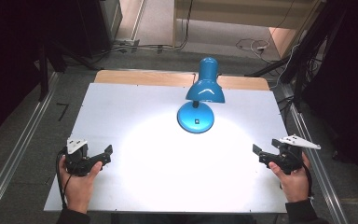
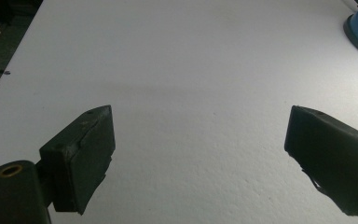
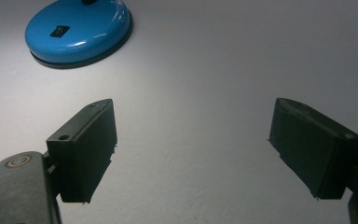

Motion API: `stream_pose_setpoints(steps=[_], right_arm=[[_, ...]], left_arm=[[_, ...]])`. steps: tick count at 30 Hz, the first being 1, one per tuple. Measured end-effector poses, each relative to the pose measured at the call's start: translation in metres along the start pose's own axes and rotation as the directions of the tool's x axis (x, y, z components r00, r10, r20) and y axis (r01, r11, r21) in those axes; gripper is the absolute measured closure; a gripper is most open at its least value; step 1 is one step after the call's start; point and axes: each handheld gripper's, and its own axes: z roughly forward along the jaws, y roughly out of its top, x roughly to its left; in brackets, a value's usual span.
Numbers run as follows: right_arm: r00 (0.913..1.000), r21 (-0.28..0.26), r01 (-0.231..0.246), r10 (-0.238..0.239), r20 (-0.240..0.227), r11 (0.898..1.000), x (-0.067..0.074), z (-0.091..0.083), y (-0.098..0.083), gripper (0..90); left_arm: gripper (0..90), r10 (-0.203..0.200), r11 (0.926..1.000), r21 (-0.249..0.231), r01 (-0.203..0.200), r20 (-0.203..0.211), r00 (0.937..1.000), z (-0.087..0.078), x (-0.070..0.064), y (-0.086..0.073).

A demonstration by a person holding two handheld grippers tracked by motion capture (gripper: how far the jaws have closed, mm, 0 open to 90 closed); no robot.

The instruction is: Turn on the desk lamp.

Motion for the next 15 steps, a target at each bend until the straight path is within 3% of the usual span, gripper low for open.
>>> stream_pose_setpoints(steps=[15], right_arm=[[0.9993,-0.004,-0.029,0.029,0.026,1.0,-0.014,-0.012,-0.009,13.6]], left_arm=[[8.8,-0.002,1.0,0.003,0.002,0.001,1.0,0.0,0.0,0.0]])
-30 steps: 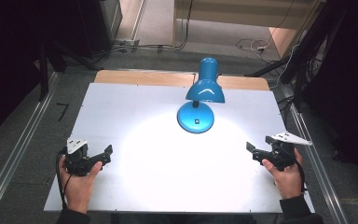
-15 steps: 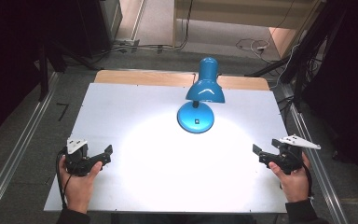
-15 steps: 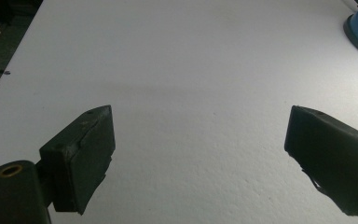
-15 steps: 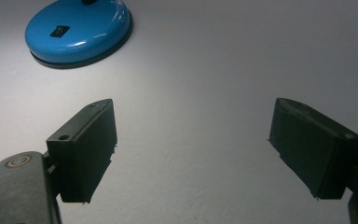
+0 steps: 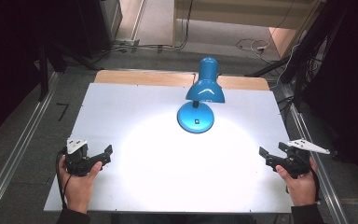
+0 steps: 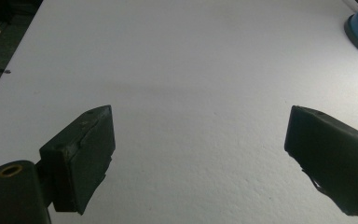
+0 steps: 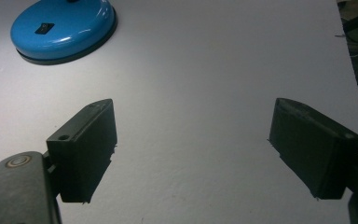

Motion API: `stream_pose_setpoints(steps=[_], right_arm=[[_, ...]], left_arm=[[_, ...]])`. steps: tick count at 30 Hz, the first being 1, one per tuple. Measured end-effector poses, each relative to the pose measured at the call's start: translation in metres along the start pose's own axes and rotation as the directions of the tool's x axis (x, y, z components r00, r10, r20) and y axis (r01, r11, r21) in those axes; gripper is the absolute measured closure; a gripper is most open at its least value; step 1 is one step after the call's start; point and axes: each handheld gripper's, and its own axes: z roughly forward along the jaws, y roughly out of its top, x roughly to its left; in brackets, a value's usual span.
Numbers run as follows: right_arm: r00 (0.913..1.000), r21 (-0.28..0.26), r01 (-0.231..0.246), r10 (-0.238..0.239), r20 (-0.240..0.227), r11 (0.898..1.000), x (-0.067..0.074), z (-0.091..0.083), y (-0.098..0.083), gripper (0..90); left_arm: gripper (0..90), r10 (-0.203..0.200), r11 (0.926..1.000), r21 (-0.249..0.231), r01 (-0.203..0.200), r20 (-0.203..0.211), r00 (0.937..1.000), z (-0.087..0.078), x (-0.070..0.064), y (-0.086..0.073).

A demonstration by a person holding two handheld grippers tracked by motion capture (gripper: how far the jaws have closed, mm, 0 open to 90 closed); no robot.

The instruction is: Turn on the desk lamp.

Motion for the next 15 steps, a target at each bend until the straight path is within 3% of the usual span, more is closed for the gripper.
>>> stream_pose_setpoints(steps=[15], right_arm=[[0.997,-0.001,-0.04,0.04,0.067,0.999,-0.023,-0.016,-0.018,13.6]], left_arm=[[8.8,0.006,1.0,0.006,-0.006,-0.002,1.0,0.0,-0.001,0.0]])
